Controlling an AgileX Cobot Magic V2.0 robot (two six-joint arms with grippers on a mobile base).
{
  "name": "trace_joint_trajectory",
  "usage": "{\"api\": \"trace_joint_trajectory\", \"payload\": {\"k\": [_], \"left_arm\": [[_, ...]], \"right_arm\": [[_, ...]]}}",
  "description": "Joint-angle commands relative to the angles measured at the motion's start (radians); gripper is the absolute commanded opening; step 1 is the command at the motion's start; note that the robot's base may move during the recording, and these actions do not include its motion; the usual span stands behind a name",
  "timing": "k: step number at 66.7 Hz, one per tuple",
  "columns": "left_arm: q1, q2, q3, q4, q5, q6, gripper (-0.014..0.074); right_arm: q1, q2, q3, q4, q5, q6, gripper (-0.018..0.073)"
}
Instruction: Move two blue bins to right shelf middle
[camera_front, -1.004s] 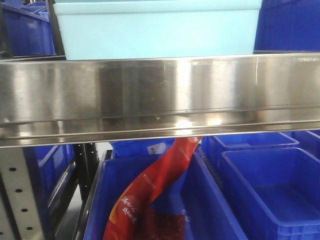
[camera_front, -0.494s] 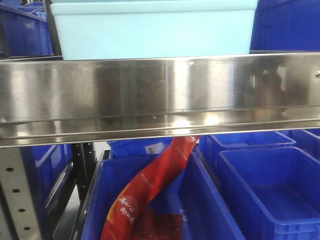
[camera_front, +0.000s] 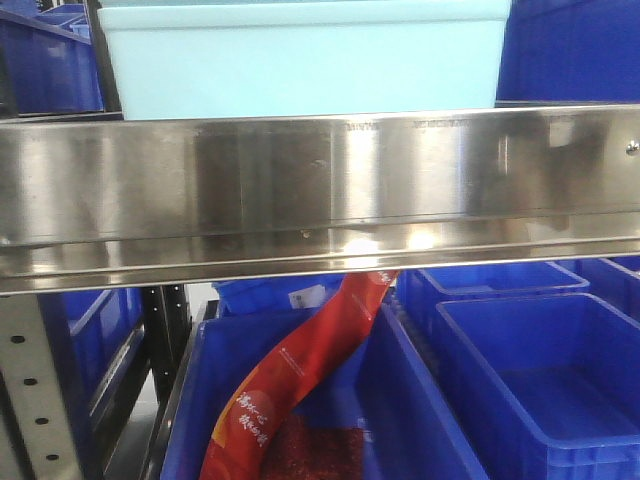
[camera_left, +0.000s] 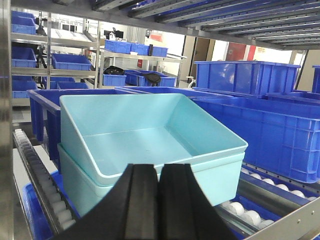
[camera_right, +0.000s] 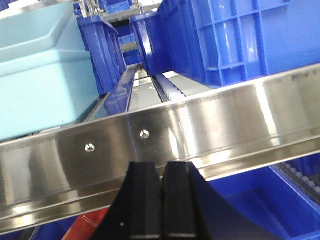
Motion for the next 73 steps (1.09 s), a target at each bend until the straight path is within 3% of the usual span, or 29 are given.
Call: {"api": "trace_joint_trajectory", "payload": {"k": [1,43,68,69,73], "left_arm": [[-0.007,-0.004,0.002,0.003,-0.019,-0.002,-0.0111],[-0.007,-0.004,0.002,0.003,-0.017,-0.002,-0.0111],[-0.007,-0.004,0.002,0.003,-0.017,-0.002,-0.0111],[-0.007,-0.004,0.002,0.003,-0.017,-0.002,-0.0111],[-0.007,-0.004,0.002,0.003,-0.017,-0.002,-0.0111]], "right_arm": [[-0.006,-0.007,0.0,-0.013,-0.02,-0.005,-0.0165],[-0.017,-0.007,0.0,0.027,-0.02,-0.005,-0.0165],[-0.017,-0.007,0.0,0.002,-0.02,-0.005,-0.0165],[-0.017,-0.007,0.0,0.002,-0.134,-0.456,-0.0165],[-0.017,-0.007,0.0,0.002,-0.13,-0.456,-0.0165]]}}
